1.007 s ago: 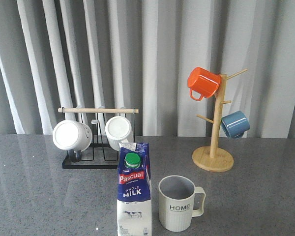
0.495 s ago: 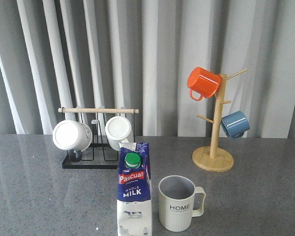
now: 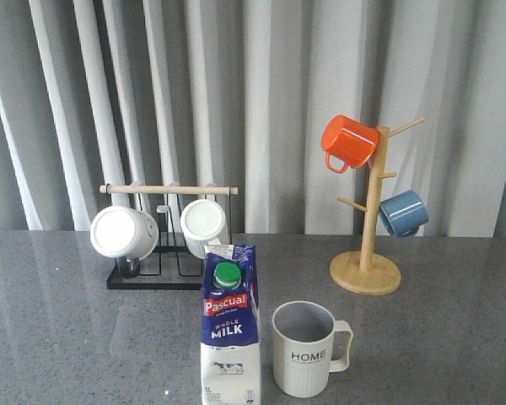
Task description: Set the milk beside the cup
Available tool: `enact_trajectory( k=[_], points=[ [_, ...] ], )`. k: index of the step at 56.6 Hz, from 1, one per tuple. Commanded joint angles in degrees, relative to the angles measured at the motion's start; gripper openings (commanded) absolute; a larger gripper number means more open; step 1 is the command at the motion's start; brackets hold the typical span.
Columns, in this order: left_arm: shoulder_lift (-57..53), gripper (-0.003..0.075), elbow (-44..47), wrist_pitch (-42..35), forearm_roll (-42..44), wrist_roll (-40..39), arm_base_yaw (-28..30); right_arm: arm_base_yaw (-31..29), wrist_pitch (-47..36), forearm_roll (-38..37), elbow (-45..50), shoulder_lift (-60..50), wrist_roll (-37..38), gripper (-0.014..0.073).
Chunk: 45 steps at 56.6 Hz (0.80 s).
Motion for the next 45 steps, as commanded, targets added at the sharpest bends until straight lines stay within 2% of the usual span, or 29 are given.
enact_trajectory(
  k=[1, 45],
  points=[
    [-0.6, -0.0006, -0.9, -4.1, -0.5, -0.3, 0.0, 0.1, -4.6, 0.0, 0.6, -0.7, -0.3, -0.0003],
    [-0.6, -0.0006, -0.9, -4.1, -0.5, -0.3, 0.0, 0.1, -4.0, 0.0, 0.6, -0.7, -0.3, -0.0003]
  ],
)
